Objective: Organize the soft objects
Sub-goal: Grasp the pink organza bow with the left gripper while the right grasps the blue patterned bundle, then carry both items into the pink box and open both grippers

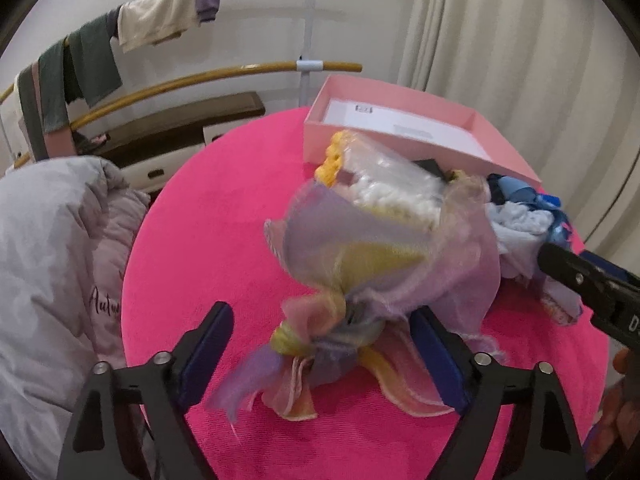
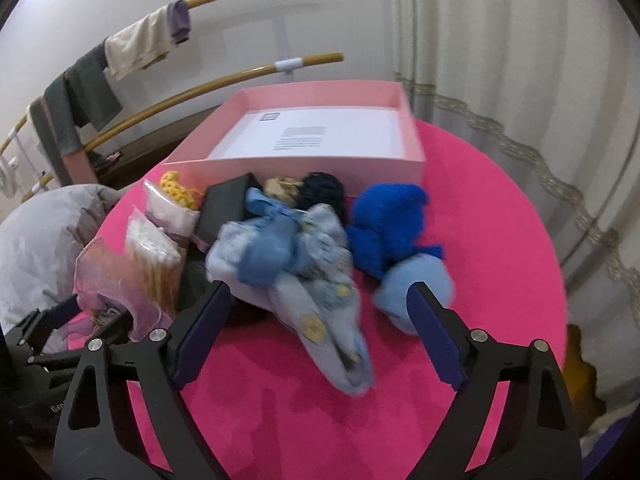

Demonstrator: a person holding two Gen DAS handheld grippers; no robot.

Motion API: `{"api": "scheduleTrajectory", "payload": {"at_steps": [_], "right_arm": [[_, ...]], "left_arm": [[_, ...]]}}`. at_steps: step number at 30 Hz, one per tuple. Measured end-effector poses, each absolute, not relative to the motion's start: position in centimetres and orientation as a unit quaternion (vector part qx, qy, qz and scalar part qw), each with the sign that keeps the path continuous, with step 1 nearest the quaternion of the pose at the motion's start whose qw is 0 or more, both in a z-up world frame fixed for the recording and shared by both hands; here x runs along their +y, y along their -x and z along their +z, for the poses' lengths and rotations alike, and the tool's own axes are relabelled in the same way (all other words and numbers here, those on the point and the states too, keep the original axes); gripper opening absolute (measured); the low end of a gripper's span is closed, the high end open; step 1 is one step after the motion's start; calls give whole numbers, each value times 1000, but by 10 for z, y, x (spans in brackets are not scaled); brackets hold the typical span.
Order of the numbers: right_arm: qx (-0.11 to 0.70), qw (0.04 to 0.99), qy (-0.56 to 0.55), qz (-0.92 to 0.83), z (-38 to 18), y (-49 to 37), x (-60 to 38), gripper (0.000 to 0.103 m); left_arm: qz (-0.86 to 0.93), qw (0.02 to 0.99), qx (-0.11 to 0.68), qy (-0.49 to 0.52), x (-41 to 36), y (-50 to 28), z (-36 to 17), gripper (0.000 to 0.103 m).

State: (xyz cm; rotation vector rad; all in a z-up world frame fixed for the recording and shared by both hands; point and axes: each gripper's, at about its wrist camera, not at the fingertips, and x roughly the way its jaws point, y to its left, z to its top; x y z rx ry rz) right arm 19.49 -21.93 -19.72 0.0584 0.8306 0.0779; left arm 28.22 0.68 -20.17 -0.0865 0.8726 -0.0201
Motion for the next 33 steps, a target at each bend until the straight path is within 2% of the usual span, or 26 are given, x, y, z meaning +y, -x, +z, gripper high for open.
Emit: {"api": "scheduleTrajectory", "payload": {"at_steps": [8,9,10,11,12,18,33], "right_arm": [[422,902,-36,78,-214,-222,-205,66],[421,903,-40,79,-214,-222,-206,63],[419,903,-46,81,-213,-222,-208,51],[416,903,-61,89,-213,-220,-214,39],[416,902,-69,93,-213,-219,-217,39],[411,903,-86,96,-213,-205,-227,39],[388,911,-96,104,-193,-168,-233,39]], "left_arm": [[5,902,429,48,18,-299,-216,84],[4,903,428,47,17,-302,-217,81],[-2,902,428,51,18,-304,-219,68],[-12,901,430,60,20,-305,-220,61],[-21,898,433,71,23,-307,-222,53],[-25,897,435,79,37,-308,-229,42],[1,914,403,37,32,-259,-199,40]]}}
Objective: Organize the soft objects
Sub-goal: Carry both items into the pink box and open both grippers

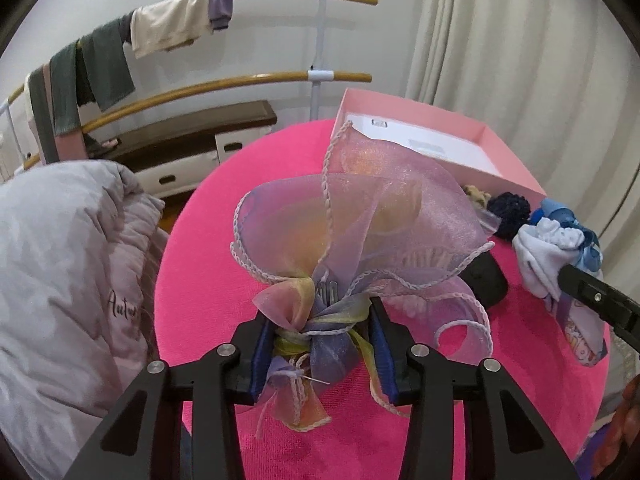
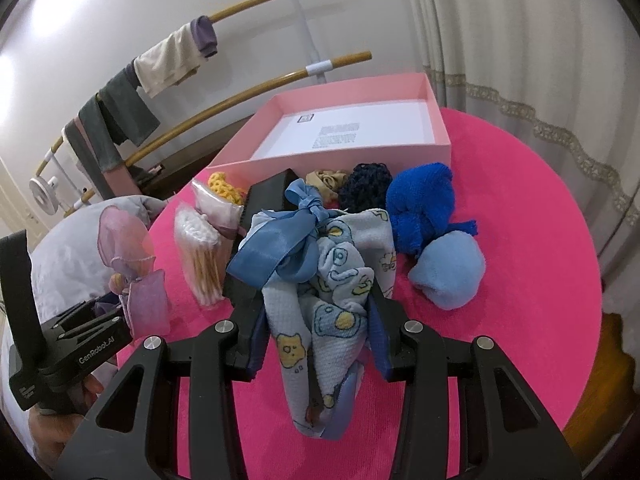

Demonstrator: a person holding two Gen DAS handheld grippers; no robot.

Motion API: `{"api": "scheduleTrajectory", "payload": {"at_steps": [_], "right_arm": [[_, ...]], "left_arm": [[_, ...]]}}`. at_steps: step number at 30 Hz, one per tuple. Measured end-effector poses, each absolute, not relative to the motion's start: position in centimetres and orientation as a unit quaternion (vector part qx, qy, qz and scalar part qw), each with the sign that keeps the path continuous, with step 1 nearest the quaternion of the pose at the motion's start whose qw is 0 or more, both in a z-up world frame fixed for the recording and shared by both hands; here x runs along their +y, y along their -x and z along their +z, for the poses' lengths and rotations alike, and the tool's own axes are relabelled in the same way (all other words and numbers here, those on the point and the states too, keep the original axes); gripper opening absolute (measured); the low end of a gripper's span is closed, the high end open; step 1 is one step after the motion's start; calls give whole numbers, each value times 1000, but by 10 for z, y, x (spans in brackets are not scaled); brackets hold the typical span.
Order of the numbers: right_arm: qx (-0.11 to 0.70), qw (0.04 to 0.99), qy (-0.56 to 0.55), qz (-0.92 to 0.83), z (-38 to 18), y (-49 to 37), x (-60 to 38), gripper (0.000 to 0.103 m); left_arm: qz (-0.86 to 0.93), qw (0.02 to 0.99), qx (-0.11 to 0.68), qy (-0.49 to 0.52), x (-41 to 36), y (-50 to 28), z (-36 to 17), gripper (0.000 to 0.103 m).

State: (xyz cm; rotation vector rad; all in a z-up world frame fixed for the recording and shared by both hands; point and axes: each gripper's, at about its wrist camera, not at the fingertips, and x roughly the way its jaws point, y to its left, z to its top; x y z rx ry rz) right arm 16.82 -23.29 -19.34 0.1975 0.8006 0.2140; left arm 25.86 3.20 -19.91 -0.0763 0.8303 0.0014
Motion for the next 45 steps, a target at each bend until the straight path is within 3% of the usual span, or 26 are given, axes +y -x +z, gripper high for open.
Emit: {"api": "scheduleTrajectory", "payload": {"at_steps": [22,30,45], "right_arm": [[323,938,-68,105,-122,-182,-236,39],[302,947,-56,93,-91,-239,-243,39],[366,926,-56,71,-110,-392,-264,39]], "left_arm": [[-14,943,332,8,1,-258,-118,42],[-16,948,318,7,-15,-314,-95,42],[-30,924,382,-1,-59,-473,-134,43]]}}
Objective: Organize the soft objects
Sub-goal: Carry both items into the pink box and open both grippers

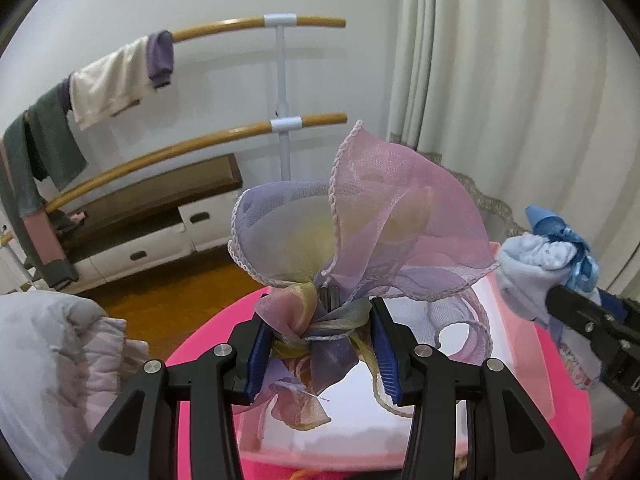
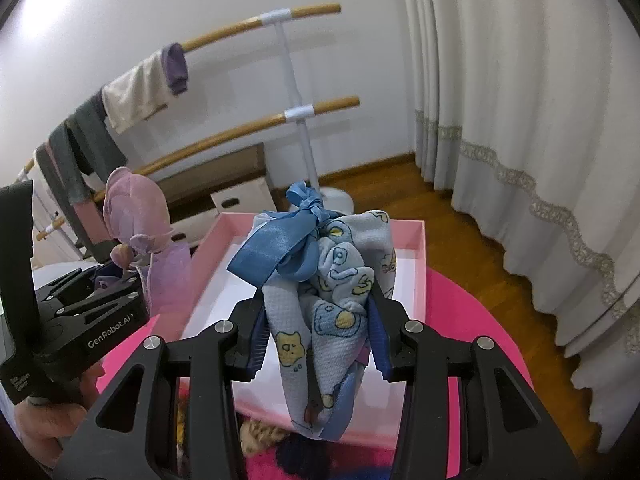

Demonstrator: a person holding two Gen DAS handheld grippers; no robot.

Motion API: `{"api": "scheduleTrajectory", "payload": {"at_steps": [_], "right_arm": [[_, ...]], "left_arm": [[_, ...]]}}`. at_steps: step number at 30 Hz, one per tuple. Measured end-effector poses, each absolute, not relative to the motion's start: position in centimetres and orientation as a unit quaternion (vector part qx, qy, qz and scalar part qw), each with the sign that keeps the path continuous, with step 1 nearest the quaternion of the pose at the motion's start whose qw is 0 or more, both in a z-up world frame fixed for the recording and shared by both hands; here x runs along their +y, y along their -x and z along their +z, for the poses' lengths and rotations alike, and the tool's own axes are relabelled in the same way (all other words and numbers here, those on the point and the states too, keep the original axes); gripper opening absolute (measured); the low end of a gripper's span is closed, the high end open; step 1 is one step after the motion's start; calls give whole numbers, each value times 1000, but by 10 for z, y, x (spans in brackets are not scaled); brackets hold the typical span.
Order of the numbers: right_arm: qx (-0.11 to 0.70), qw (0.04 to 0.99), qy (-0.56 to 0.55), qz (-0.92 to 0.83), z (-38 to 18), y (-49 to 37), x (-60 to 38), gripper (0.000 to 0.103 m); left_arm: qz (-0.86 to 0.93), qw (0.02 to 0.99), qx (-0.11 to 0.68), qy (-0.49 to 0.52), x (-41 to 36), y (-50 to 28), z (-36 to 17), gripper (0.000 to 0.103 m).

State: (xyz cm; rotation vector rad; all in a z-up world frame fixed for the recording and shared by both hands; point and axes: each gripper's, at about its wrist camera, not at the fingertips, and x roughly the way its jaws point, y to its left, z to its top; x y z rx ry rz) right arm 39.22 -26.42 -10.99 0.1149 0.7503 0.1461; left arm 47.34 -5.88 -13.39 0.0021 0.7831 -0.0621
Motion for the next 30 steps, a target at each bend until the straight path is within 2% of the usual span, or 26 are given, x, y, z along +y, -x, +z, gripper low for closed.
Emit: {"api": "scheduleTrajectory", "payload": {"at_steps": [11,12,14,15,16,17,19,20,22,30], "right_arm": [[434,896,-73,54,-161,-470,-278,40],[441,893,-75,54,-166,-474,-278,41],[450,888,-76,50,-172,-480,-279,48],[450,888,-79,49,-175,-481,-280,52],[450,888,-81,48,-175,-481,-281,65],[449,889,-84,46,-175,-480,-282,79],[437,895,-84,40,-172,-473,-285,91],[428,899,-88,36,-168,-467,-287,98],[416,904,-98,28,-162,-458,-293,103],[357,925,-123,42,-122,-405,-299,103]], "left_arm": [[-34,893,448,-18,-103,-581,-171,46],[-32,890,455,-21,-107,-589,-176,50],[-26,885,465,-28,-106,-622,-176,65],[-21,884,466,-33,-107,-633,-177,78],[-16,886,463,-39,-108,-640,-175,88],[-15,889,456,-43,-109,-649,-172,92],[-13,896,442,-51,-116,-645,-165,103],[-11,898,436,-54,-119,-637,-163,103],[-8,903,426,-59,-122,-621,-156,103],[-20,930,366,-28,-112,-536,-118,103]]}}
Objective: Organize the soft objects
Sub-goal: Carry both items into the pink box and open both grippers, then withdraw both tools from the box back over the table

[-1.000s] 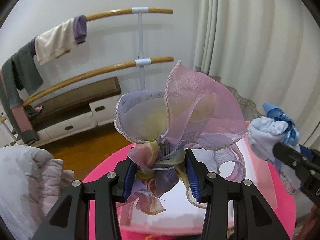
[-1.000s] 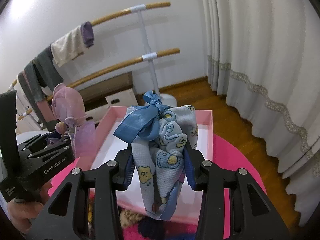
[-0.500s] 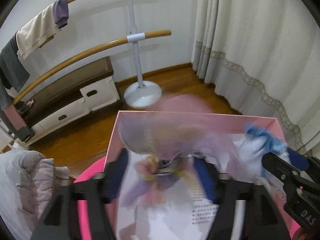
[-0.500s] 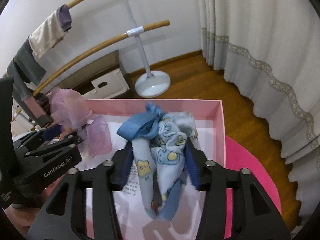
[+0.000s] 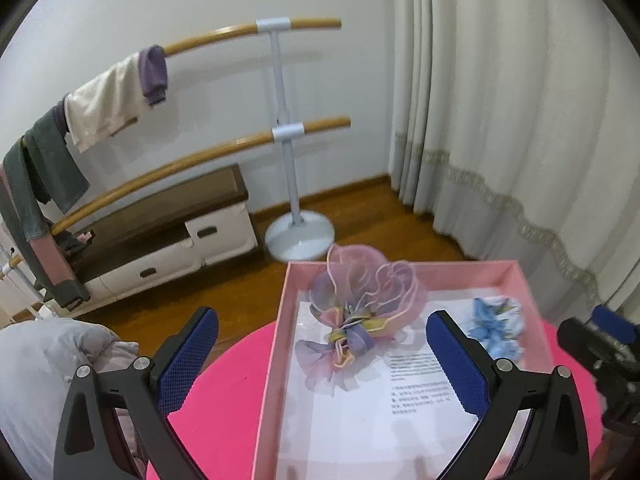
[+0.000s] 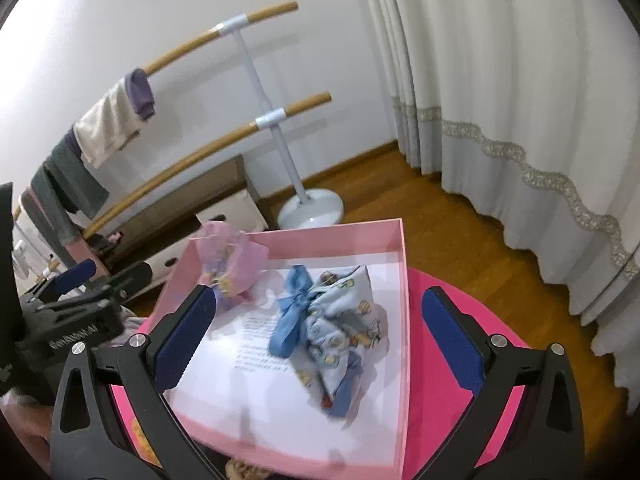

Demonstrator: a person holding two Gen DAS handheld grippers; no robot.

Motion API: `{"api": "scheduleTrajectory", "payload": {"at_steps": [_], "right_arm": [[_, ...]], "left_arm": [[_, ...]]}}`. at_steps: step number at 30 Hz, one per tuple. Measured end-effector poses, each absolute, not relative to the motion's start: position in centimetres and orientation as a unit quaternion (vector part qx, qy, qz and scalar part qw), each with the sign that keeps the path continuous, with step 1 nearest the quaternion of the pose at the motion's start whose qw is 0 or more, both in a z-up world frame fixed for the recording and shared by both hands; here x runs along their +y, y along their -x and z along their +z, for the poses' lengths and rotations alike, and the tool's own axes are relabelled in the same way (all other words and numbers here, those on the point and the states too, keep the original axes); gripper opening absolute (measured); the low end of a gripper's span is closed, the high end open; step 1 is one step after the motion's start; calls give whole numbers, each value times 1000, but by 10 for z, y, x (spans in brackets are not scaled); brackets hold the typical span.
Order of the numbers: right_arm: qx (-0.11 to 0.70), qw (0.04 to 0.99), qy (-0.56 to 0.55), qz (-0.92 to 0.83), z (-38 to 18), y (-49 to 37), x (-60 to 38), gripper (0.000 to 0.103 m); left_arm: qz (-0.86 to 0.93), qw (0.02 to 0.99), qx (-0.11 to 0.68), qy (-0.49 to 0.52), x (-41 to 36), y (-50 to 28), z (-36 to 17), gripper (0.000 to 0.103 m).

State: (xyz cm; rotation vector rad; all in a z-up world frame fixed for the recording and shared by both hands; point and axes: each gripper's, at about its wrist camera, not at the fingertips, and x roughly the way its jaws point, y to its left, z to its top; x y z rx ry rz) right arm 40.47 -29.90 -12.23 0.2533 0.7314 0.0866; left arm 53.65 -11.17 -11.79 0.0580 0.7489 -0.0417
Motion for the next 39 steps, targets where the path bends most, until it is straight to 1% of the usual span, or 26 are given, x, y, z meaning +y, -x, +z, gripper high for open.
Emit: {"api": "scheduleTrajectory", "payload": {"at_steps": [5,11,13,17,22,27,39], "right_arm": [[340,933,-106,43,-104,-370,-289,102],[300,945,-114,70,-83,-314,-277,101],[293,949,-101,64,-75,-297,-272,102],[280,957,-64,42,-65,-261,-257,103],[261,964,-47,28,-58,-223,-248,103],[244,969,-32,19,-53,-189,-240,103],[230,973,-32,12,-57,-124,-236,103]], "left_arm": [[-23,942,335,-16,-91,-462,-102,103],[-24,949,315,-4,-67,-384,-105,103],[-18,951,309,-7,-53,-350,-95,103],[-12,953,302,-2,-48,-293,-92,103],[0,956,293,-7,-43,-231,-92,103],[-1,954,300,-5,-40,-185,-96,103],[-2,953,302,-6,-44,-109,-79,103]]}}
